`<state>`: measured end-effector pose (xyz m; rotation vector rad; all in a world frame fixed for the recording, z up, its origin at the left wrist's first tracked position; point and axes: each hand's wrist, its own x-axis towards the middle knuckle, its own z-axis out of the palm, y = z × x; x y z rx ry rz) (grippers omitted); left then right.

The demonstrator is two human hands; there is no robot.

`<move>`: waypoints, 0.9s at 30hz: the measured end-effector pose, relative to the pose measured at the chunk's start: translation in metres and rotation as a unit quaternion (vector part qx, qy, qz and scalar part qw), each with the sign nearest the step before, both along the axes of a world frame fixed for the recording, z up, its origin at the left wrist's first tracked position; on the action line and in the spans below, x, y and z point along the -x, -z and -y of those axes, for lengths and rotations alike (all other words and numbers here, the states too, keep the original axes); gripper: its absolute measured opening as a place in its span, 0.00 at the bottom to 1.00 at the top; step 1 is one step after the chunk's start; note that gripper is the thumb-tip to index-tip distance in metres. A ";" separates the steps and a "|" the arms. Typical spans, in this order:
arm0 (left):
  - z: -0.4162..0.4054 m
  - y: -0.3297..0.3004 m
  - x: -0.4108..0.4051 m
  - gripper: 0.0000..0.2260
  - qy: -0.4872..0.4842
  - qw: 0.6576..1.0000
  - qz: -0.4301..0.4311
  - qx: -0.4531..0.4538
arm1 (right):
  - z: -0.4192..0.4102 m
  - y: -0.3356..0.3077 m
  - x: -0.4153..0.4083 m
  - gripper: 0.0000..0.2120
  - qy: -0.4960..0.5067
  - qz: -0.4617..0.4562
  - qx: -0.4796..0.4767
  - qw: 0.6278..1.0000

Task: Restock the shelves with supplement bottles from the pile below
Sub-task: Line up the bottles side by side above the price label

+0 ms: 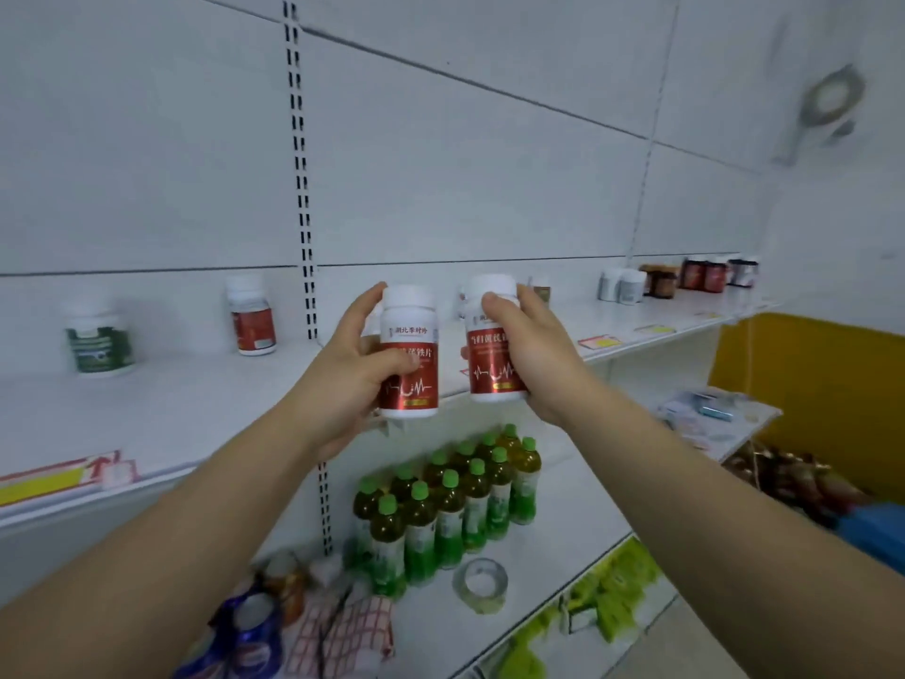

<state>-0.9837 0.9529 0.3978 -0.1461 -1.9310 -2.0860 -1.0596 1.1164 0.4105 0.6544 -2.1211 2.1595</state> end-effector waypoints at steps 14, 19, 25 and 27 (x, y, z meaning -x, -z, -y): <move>0.095 -0.007 0.014 0.40 -0.262 0.954 0.077 0.124 | 0.140 -0.008 0.086 0.14 -0.191 -0.023 -0.052 0.980; 0.129 0.004 0.034 0.29 -0.306 0.935 0.120 0.130 | 0.182 0.003 0.115 0.24 -0.196 -0.032 -0.114 0.973; 0.141 -0.001 0.059 0.32 -0.322 0.920 0.152 0.165 | 0.218 0.003 0.148 0.23 -0.228 -0.051 -0.135 0.963; 0.143 -0.003 0.065 0.33 -0.328 0.915 0.165 0.170 | 0.228 0.003 0.158 0.23 -0.228 -0.065 -0.139 0.961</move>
